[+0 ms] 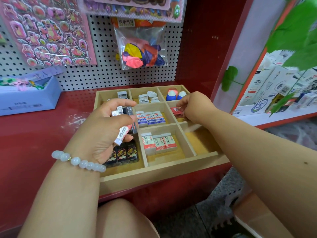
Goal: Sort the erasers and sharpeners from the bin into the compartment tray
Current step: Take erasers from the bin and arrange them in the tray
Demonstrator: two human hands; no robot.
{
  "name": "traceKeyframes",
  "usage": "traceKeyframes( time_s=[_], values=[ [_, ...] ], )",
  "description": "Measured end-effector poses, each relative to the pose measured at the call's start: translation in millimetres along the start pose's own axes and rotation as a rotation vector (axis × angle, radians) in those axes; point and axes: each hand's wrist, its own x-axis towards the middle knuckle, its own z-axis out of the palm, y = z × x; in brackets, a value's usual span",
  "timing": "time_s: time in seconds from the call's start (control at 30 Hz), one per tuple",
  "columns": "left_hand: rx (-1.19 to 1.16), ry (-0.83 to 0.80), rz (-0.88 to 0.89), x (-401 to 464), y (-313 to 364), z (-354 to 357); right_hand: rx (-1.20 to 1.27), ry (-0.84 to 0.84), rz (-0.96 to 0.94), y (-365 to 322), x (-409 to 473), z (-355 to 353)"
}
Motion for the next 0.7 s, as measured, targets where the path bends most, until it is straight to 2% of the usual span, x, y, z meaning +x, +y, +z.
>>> traceKeyframes(
  time_s=[0.07, 0.13, 0.2, 0.23, 0.3, 0.4, 0.6, 0.7],
  values=[
    [-0.006, 0.033, -0.005, 0, 1, 1, -0.105, -0.006, -0.031, -3, -4, -4],
    [-0.024, 0.074, -0.02, 0, 1, 2, -0.115, 0.101, -0.097, -5, -10, -6],
    [-0.048, 0.099, -0.045, 0, 2, 3, 0.087, 0.194, -0.2, -11, -21, -9],
    [-0.067, 0.102, -0.059, 0, 2, 3, 0.255, 0.171, -0.257, -17, -29, -11],
    [-0.126, 0.083, -0.087, -1, 3, 3, 0.482, 0.009, -0.4, -30, -47, -14],
    [-0.208, 0.034, -0.114, -4, 5, 2, 0.444, -0.16, -0.599, -46, -65, -8],
    [-0.215, 0.028, -0.158, -7, 9, 5, 0.485, -0.168, -0.648, -54, -76, 4],
    [-0.245, 0.057, -0.157, -9, 12, 5, 0.617, -0.232, -0.62, -48, -73, 5]
  ],
)
